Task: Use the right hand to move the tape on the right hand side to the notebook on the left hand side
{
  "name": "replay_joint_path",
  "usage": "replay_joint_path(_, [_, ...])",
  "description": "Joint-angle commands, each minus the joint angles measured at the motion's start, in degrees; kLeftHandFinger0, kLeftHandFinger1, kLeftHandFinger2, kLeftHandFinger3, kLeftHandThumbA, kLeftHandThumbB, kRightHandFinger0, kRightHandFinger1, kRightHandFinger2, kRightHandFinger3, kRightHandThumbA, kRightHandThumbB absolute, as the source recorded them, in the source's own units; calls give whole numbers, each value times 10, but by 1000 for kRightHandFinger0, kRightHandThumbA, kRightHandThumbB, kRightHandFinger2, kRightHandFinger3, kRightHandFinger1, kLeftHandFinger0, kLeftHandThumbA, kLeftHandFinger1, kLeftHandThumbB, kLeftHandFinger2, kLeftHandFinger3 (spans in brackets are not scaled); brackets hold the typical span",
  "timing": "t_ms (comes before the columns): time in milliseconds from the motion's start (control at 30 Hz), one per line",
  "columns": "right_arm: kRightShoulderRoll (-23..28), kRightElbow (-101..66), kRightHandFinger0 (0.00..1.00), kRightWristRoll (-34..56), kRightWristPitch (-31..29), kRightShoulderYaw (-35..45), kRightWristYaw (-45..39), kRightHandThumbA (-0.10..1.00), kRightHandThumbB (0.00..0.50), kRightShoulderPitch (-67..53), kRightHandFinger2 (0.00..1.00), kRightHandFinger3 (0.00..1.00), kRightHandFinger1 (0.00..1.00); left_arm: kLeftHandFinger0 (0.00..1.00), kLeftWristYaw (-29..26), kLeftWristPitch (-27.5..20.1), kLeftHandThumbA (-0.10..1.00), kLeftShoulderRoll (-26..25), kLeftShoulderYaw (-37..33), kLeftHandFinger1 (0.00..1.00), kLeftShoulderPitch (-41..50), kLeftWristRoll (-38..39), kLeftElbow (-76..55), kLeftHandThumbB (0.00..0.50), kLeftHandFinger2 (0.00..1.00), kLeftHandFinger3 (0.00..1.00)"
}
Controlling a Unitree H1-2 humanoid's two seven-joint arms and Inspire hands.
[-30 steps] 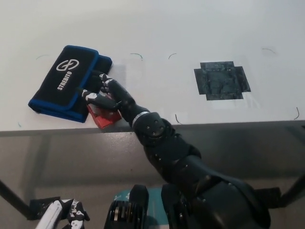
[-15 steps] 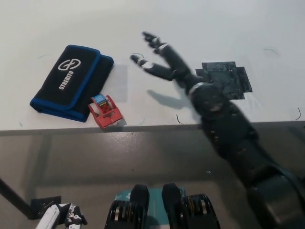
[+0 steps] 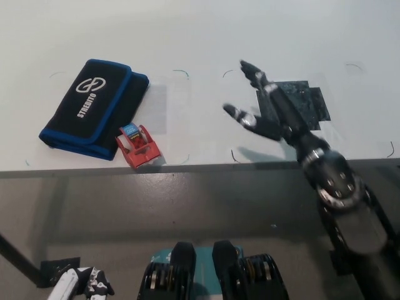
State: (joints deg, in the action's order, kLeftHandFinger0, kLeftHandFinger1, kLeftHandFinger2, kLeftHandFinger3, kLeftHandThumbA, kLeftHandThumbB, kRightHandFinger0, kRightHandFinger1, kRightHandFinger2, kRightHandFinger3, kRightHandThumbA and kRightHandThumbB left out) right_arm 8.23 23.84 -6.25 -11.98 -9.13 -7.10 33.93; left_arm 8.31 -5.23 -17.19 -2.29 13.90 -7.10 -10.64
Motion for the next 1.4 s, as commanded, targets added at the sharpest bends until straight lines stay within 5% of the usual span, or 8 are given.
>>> replay_joint_path(0, [62, -308, 1000, -8, 59, 14, -38, 859, 500, -101, 1000, 1000, 1000, 237, 6, -25, 256, -19, 14, 197, 10, 13, -3, 26, 235, 400])
replay_joint_path(533, [100, -397, 1000, -36, 37, 38, -9, 919, 485, -330, 1000, 1000, 1000, 231, 3, -20, 258, -16, 9, 193, 2, -1, 1, 25, 238, 401])
replay_joint_path(900, [106, -322, 1000, -31, -28, 50, -1, 1000, 292, -408, 1000, 1000, 1000, 264, 5, -15, 201, -14, 9, 204, 5, 1, -2, 13, 240, 398])
replay_joint_path(1167, [98, -302, 1000, -38, -21, 41, -6, 1000, 313, -409, 1000, 1000, 1000, 260, 6, -10, 205, -14, 12, 203, 10, 3, -4, 25, 239, 395])
replay_joint_path(1233, [95, -294, 1000, -32, -41, 41, -6, 1000, 270, -407, 1000, 1000, 1000, 261, 5, -10, 195, -14, 12, 204, 10, 1, -4, 21, 242, 396])
replay_joint_path(1367, [93, -289, 1000, -32, -45, 41, -6, 1000, 264, -413, 1000, 1000, 1000, 261, 8, -15, 194, -16, 12, 207, 14, 5, 0, 19, 248, 397])
